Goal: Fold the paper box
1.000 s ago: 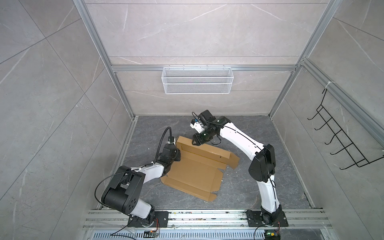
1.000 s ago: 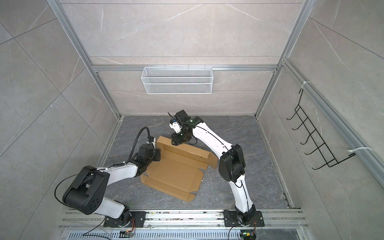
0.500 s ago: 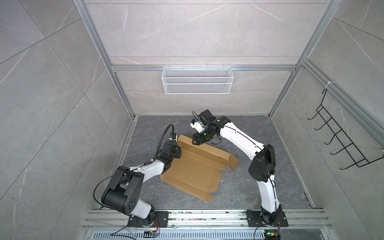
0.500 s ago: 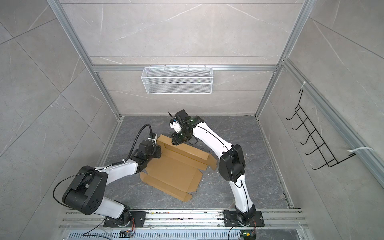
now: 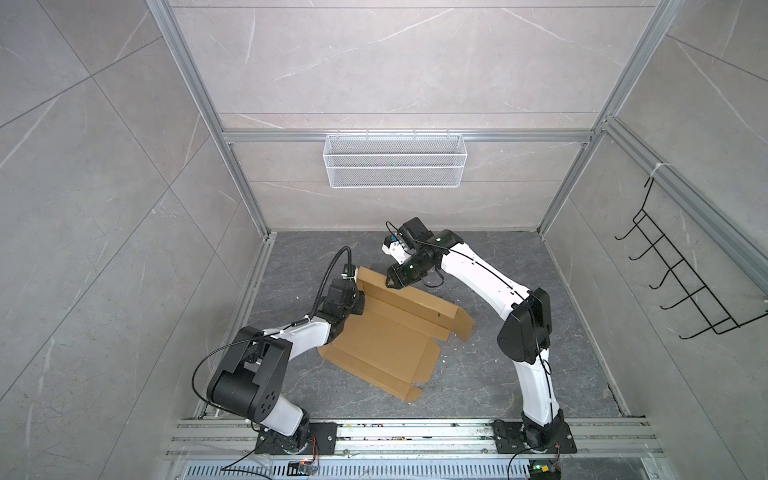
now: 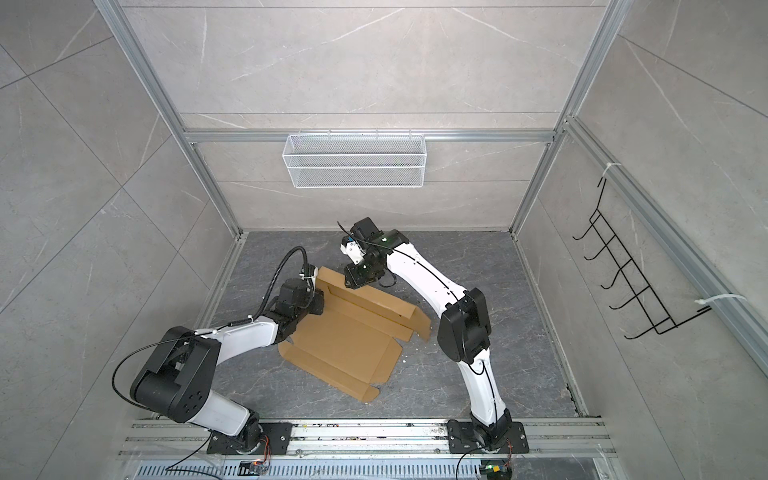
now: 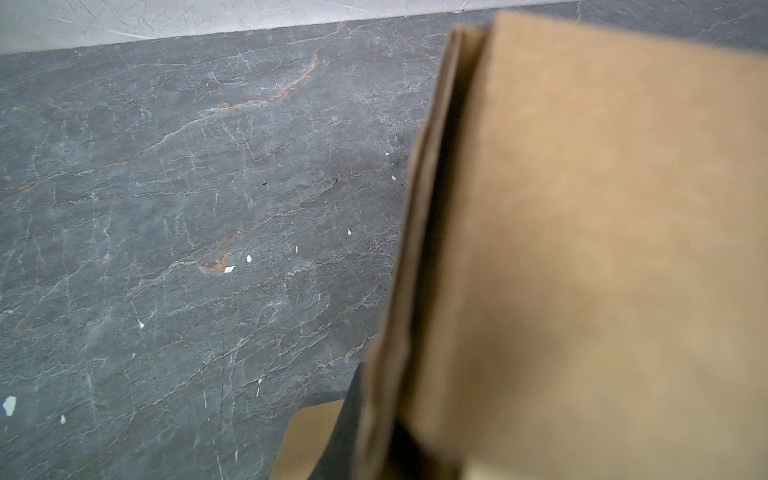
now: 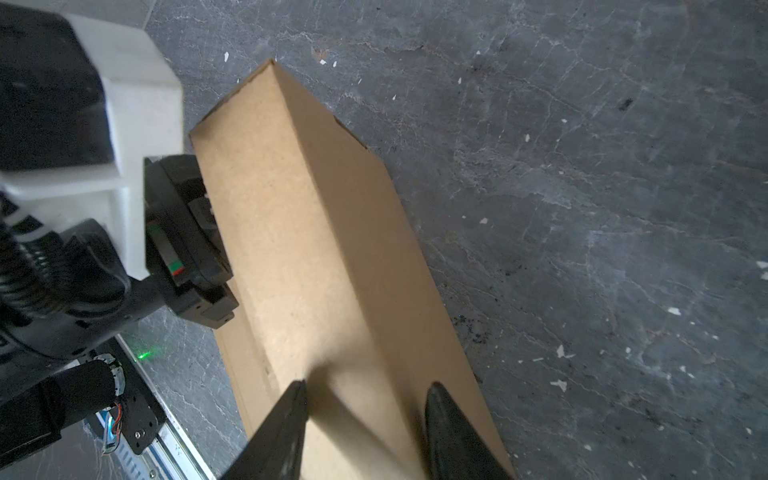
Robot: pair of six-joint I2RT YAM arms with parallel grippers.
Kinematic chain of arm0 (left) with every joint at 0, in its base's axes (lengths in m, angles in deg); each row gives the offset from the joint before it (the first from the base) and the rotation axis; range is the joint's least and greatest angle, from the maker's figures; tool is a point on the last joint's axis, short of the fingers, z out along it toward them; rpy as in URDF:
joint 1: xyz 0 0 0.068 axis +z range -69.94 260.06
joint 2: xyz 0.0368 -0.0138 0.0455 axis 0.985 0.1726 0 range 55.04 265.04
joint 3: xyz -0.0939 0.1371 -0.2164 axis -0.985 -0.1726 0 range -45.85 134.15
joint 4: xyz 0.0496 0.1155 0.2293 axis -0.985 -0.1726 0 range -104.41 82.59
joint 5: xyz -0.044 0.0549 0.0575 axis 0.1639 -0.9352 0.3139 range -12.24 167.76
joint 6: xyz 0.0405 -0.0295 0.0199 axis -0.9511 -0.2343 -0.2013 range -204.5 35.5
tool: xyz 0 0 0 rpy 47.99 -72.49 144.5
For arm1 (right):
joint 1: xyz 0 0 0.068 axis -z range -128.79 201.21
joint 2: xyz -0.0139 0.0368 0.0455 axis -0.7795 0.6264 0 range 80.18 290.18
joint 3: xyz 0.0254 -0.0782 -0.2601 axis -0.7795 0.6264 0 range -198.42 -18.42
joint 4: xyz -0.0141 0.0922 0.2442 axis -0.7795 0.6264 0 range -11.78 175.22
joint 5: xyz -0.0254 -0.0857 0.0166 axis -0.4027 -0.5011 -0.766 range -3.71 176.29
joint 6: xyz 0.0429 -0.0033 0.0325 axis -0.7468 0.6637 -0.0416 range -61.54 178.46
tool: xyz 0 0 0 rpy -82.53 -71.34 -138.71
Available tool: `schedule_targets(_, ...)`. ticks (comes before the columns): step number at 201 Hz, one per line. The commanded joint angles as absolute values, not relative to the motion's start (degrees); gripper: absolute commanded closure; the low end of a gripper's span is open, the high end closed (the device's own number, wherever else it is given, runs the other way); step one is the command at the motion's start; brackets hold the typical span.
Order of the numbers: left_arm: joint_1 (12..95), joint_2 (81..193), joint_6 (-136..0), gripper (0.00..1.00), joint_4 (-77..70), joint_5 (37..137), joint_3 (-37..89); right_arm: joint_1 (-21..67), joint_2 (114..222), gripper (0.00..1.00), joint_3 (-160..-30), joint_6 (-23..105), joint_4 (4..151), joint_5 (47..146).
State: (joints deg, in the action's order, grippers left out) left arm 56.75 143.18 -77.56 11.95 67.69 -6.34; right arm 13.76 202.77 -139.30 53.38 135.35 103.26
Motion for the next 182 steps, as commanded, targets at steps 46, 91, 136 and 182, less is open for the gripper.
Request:
schedule_targets(46, 59.8, 140.46, -75.06, 0.66, 12.81, 71.65, -7.82, 14.09, 205.14, 0.52, -139.71, 54.94, 138.78, 103.62)
schedule_targets(91, 62.51, 142.11, -71.88, 0.58, 14.87, 77.96, -9.2, 14.08, 205.6, 0.53, -139.97, 55.29, 138.85, 103.34)
schedule_targets(136, 64.36, 146.26, -71.11, 0.61, 16.36, 83.97, -6.47, 14.11, 205.78, 0.53, -140.41, 55.4, 139.09, 103.2)
schedule_targets(182, 64.3, 148.19, -70.35, 0.62, 18.1, 86.02, -4.76, 14.12, 205.78, 0.53, -140.5, 55.4, 139.13, 103.17)
